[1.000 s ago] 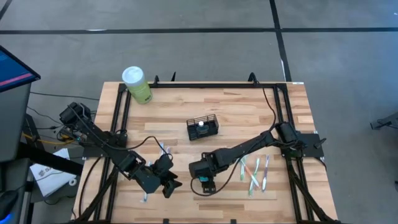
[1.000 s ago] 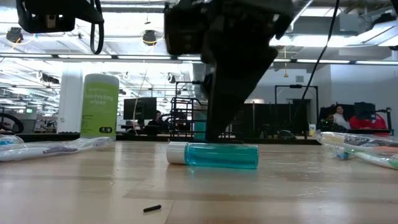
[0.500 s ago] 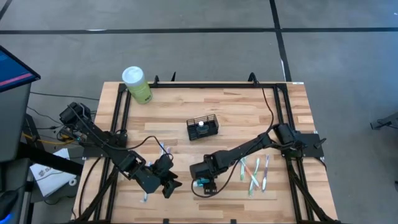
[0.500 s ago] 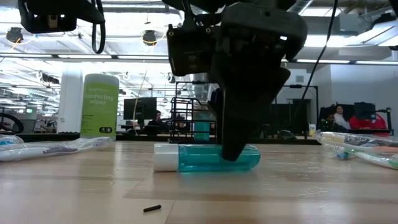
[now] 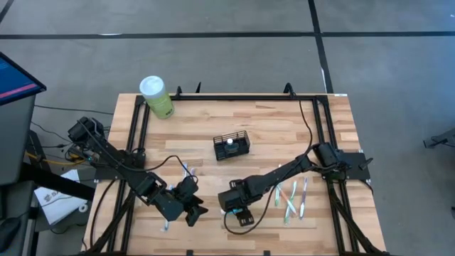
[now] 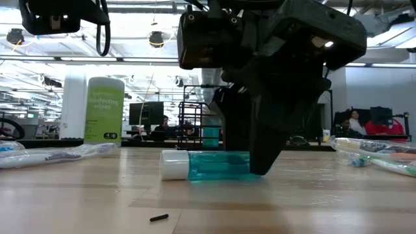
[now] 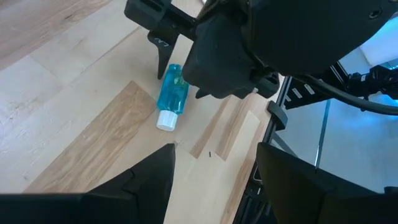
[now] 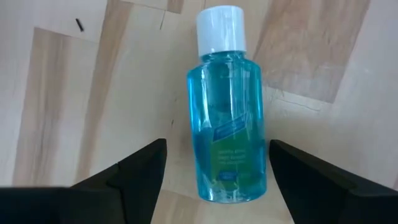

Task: Pick & Place toothbrushing station
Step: Put the blue mouthwash into the black mesh organizer

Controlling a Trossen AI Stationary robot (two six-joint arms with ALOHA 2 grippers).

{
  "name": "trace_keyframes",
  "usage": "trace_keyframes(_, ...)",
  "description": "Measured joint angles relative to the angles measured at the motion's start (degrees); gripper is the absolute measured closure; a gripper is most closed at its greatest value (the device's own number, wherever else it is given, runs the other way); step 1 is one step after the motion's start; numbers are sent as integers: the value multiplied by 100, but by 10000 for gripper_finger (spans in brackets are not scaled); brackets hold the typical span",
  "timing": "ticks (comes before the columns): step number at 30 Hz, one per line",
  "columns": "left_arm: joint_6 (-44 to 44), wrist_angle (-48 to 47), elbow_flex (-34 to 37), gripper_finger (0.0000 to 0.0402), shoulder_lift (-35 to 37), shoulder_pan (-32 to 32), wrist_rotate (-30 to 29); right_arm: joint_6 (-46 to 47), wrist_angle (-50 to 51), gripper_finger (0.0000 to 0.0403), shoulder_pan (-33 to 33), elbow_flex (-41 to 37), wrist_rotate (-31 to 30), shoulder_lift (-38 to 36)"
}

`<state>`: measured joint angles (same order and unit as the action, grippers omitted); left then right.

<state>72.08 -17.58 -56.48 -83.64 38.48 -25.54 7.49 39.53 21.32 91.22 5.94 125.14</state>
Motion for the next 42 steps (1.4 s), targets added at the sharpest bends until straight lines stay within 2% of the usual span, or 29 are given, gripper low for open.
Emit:
trace_keyframes(8, 10, 0, 1, 179, 0, -54, -4, 7, -75, 128, -7, 0, 21, 4)
trace_keyframes(12, 10, 1, 1, 179, 0, -70, -9, 8, -123, 141, -24, 16, 25, 83)
trace_keyframes(26, 15, 1, 2, 179, 0, -74, -11, 66, -122, 265, -166, 17, 301, 133)
trace_keyframes(35, 14, -44, 1, 179, 0, -74, -105, 90, 192, 256, -164, 190, 296, 168)
trace_keyframes(42, -13, -166, 2, 179, 3, -74, -111, 67, 653, 272, -256, 540, 505, 62)
